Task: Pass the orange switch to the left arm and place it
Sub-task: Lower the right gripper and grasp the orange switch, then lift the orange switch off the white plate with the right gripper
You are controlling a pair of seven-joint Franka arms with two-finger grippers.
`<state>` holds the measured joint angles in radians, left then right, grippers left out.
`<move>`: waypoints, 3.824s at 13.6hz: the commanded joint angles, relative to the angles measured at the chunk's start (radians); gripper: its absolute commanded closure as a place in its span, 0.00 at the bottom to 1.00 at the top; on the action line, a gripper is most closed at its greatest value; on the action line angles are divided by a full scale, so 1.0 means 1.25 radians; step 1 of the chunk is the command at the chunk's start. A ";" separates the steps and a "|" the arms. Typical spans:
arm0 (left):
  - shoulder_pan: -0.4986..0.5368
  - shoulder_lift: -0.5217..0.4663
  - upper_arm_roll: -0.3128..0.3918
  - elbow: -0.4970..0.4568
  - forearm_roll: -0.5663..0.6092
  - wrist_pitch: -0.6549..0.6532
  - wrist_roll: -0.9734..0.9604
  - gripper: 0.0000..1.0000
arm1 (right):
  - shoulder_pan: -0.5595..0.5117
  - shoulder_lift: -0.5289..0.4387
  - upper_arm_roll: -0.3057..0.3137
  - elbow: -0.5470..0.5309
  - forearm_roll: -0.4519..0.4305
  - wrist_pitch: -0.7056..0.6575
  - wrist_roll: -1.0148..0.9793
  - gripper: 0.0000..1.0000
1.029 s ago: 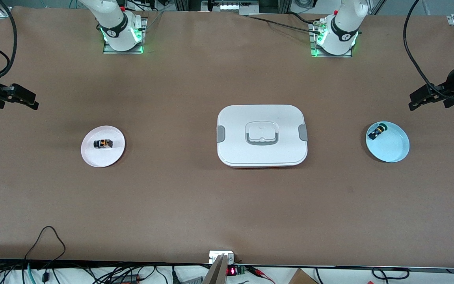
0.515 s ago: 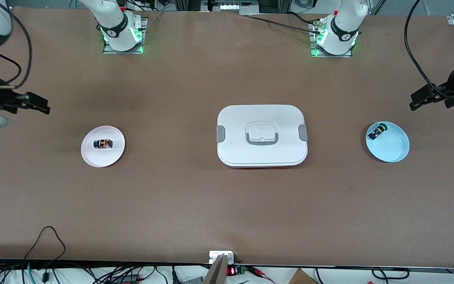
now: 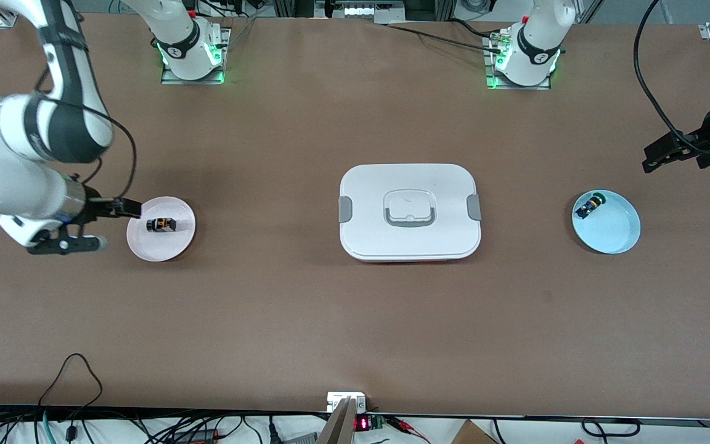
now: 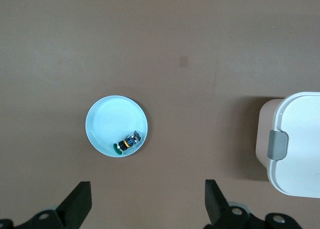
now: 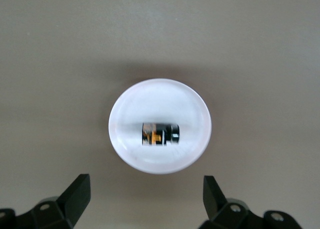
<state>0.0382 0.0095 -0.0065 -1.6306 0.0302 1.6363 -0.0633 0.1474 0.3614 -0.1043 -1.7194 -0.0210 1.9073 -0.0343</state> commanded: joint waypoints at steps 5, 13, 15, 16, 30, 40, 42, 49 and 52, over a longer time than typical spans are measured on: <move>0.006 -0.006 -0.002 -0.002 -0.008 -0.002 0.004 0.00 | -0.016 0.019 -0.001 -0.271 0.000 0.425 -0.004 0.00; 0.006 -0.006 -0.002 -0.004 -0.008 -0.002 0.004 0.00 | -0.016 0.057 -0.001 -0.298 0.001 0.458 -0.004 0.00; 0.006 -0.006 -0.002 -0.004 -0.008 -0.003 0.004 0.00 | -0.016 0.061 -0.001 -0.306 0.001 0.456 -0.003 0.00; 0.006 -0.006 -0.002 -0.004 -0.008 -0.003 0.005 0.00 | -0.020 0.062 -0.001 -0.312 0.001 0.456 -0.003 0.00; 0.006 -0.006 -0.002 -0.005 -0.008 -0.005 0.005 0.00 | -0.027 0.091 -0.001 -0.311 -0.003 0.443 -0.023 0.57; 0.006 -0.005 -0.002 -0.005 -0.008 -0.005 0.005 0.00 | 0.001 -0.055 0.059 -0.208 0.003 0.281 -0.136 0.79; 0.006 -0.005 -0.002 -0.005 -0.008 -0.005 0.005 0.00 | 0.032 -0.089 0.071 -0.149 0.005 0.188 -0.142 0.81; 0.031 0.021 0.011 -0.011 -0.162 -0.015 0.056 0.00 | 0.088 -0.142 0.098 0.067 0.246 0.002 -0.446 0.87; 0.066 0.065 0.015 -0.037 -0.427 -0.051 0.058 0.00 | 0.107 -0.139 0.103 0.091 0.433 0.018 -0.681 0.88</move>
<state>0.0934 0.0571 0.0113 -1.6568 -0.3384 1.6008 -0.0225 0.2667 0.1778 0.0203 -1.6303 0.3929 1.9327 -0.7167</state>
